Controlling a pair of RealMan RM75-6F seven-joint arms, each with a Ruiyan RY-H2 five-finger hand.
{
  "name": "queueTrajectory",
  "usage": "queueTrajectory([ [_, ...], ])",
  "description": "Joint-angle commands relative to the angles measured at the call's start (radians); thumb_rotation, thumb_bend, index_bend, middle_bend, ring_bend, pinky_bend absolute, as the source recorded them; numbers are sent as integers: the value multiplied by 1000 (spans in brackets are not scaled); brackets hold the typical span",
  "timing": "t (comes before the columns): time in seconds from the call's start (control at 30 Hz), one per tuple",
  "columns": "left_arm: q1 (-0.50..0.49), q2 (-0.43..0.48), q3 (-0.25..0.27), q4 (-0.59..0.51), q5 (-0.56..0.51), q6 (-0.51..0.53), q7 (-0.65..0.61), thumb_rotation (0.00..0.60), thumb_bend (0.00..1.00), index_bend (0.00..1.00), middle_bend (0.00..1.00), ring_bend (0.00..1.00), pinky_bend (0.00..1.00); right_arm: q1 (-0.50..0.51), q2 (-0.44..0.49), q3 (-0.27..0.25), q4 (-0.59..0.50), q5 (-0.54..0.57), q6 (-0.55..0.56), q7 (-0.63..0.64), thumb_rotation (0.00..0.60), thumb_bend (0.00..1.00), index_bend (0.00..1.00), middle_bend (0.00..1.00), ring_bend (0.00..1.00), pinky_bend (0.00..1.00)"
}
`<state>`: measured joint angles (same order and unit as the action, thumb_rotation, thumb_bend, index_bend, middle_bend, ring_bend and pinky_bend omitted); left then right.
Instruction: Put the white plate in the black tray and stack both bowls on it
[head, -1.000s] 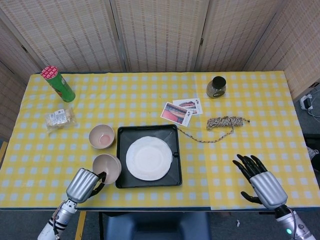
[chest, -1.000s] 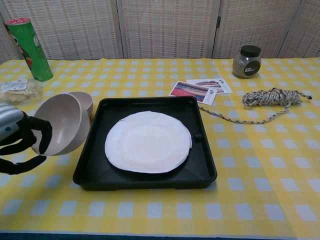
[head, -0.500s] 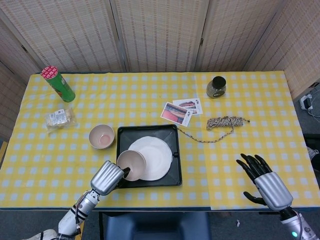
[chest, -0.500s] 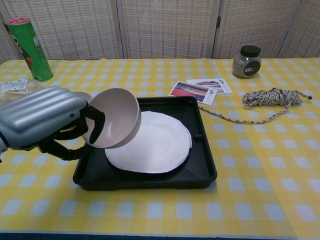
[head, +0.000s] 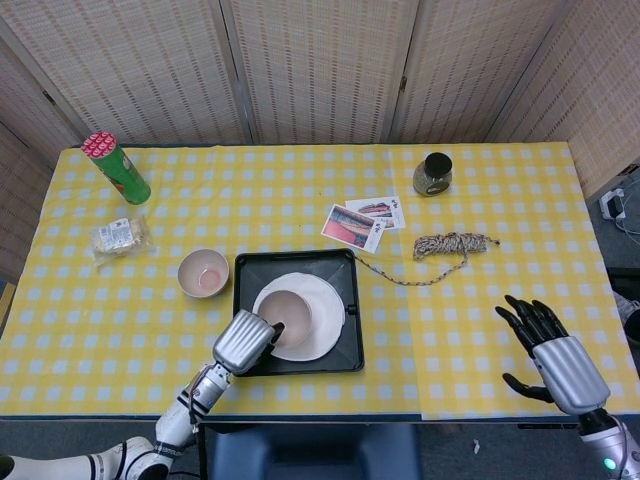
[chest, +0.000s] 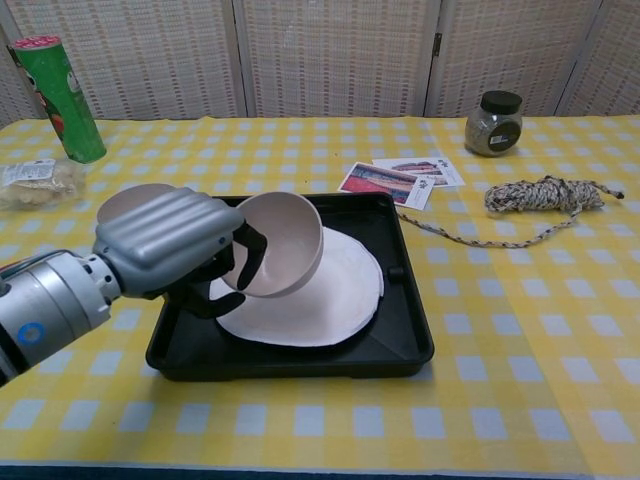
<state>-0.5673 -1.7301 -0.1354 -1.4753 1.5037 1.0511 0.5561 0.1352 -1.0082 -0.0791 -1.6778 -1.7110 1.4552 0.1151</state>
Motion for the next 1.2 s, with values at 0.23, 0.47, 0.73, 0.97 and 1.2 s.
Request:
queueTrajectory([
  [0.23,-75,-67,-27,72,-53,-56,5,600,442,654,1000,1000,1000,8,19,23,11,57,-29,55,600,250,0,0,0,0],
  [0.47,-95,-85,-26,88,-84,-61,10,600,442,629,1000,1000,1000,7,26,25,17,63,-34,71,600,251,0,0,0,0],
  [0.73,-98,-85,-5,79,-82,-27,39,600,442,589,1000,1000,1000,4,25,23,16,54,-36,69,600,250,0,0,0,0],
  [0.97,-86,-54,6,22,-61,30,52,600,441,533,1000,1000,1000,4,22,21,14,45,-40,61,600,250,0,0,0,0],
  [1.2,-59,5,19,-73,-37,98,73,600,431,463,1000,1000,1000,3,18,16,11,31,-40,51,600,250,0,0,0,0],
])
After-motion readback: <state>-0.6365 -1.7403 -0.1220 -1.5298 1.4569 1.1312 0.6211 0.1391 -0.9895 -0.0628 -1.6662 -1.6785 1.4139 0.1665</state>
